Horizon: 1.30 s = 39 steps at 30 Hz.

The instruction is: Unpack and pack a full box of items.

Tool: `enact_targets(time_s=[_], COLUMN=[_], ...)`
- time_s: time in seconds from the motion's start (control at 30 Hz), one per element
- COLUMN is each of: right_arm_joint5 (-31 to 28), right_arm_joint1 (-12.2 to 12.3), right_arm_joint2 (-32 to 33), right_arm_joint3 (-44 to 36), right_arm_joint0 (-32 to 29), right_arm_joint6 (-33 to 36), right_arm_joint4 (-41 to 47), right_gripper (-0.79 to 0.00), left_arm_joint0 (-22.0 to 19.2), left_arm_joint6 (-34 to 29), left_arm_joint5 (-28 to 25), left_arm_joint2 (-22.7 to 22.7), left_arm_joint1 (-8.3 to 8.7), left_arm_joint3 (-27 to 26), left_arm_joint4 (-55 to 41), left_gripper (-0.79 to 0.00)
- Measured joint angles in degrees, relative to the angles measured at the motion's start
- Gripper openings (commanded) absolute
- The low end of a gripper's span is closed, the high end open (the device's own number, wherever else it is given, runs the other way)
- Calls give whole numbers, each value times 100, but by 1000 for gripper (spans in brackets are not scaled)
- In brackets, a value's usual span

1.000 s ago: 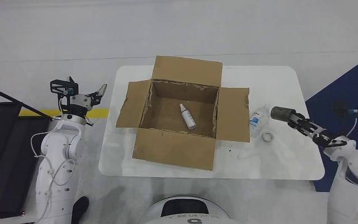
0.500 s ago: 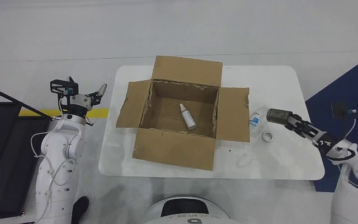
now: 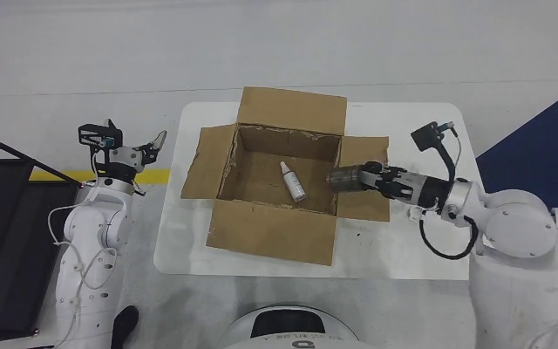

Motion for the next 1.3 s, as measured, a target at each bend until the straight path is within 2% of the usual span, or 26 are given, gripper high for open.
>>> enact_targets(time_s=[0.23, 0.33, 0.67, 0.8, 1.07, 1.27, 1.3], right_arm_joint5=[689, 1159, 2318, 2765, 3161, 3347, 3361], right_arm_joint1=[-12, -47, -248, -348, -526, -654, -673], right_arm_joint2=[-1527, -2158, -4115, -4621, -5074, -5301, -5324], right_arm_joint3=[435, 710, 2217, 2657, 3198, 3548, 3591], right_arm_joint0=[979, 1378, 2422, 2643, 2919, 3039, 3058], right_arm_joint6=[-180, -424, -814, -789, -562, -392, -368], right_arm_joint4=[-1140, -1909, -4273, -5070, -5555, -5782, -5797], right_gripper=[-785, -785, -785, -785, -785, -591, -517], left_arm_joint0=[0, 0, 0, 0, 0, 0, 0], left_arm_joint6=[0, 0, 0, 0, 0, 0, 0], left_arm_joint5=[0, 0, 0, 0, 0, 0, 0], left_arm_joint2=[0, 0, 0, 0, 0, 0, 0], left_arm_joint1=[0, 0, 0, 0, 0, 0, 0], left_arm_joint3=[0, 0, 0, 0, 0, 0, 0], left_arm_joint4=[0, 0, 0, 0, 0, 0, 0], left_gripper=[0, 0, 0, 0, 0, 0, 0])
